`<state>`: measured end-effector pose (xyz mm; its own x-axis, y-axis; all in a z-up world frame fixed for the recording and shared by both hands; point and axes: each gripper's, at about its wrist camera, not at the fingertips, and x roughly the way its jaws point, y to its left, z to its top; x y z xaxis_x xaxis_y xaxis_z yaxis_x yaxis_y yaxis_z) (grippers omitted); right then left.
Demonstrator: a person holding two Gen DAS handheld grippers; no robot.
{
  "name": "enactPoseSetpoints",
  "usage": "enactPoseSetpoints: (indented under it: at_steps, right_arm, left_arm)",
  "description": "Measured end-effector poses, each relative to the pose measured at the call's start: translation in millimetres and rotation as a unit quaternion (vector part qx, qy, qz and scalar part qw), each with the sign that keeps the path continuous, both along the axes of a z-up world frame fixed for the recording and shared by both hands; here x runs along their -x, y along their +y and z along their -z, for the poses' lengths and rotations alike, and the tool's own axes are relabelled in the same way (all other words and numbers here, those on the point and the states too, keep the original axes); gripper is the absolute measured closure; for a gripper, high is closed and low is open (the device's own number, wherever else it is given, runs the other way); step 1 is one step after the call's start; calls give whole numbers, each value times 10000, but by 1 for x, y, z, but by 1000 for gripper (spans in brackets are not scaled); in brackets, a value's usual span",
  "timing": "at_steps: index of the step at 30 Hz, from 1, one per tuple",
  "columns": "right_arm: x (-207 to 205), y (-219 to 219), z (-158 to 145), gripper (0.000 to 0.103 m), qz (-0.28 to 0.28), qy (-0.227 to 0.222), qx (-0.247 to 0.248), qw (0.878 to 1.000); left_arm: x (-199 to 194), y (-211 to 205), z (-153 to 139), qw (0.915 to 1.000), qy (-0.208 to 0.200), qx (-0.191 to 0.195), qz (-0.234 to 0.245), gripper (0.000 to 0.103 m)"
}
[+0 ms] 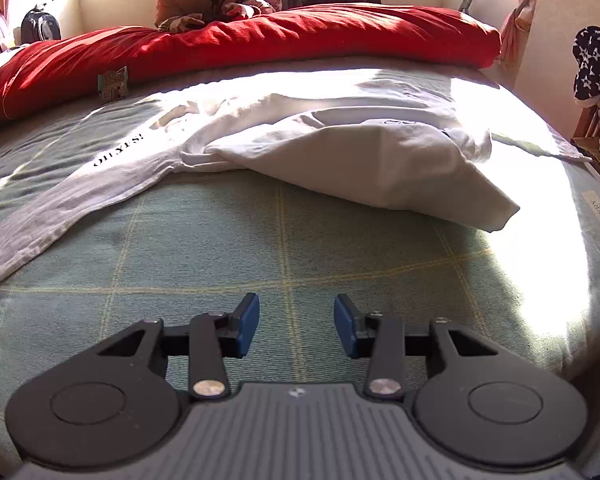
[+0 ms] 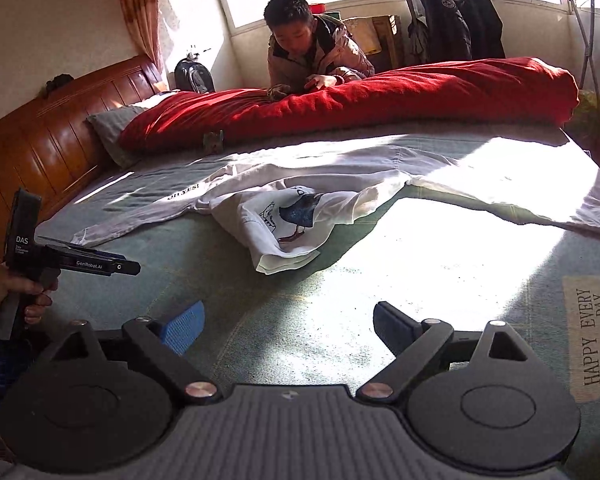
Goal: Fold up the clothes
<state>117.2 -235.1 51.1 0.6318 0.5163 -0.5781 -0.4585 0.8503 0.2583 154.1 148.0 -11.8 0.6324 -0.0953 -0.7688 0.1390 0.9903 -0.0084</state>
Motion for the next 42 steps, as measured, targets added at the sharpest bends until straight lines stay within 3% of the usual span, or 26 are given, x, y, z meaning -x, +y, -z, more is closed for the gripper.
enactPoseSetpoints:
  at_steps: [8,17,23,31,36,42]
  right_arm:
    - [12,-30,9,8,205,42,-24,9998]
    - [-13,-52,35,6,281,446,-739,9959]
    - [-45,-24,47,8,-35,490,-892,9948]
    - [-82,34,62,11,-542,353,-376,9972]
    - [-101,74,61,11,-882,-139,75,9960]
    - [-110,121,68,11,-1401,-613,796,9850]
  left_arm:
    - [-7,-61,14,9976,0,263,646,56]
    - [-4,-97,31,9977,-29,222,640,54]
    - [5,-93,37,9995,-211,-28,226,43]
    - [16,-56,41,9994,-103,71,-336,41]
    - [14,-39,39,9987,-169,129,-470,36]
    - [8,-26,45,9983,-154,242,-506,34]
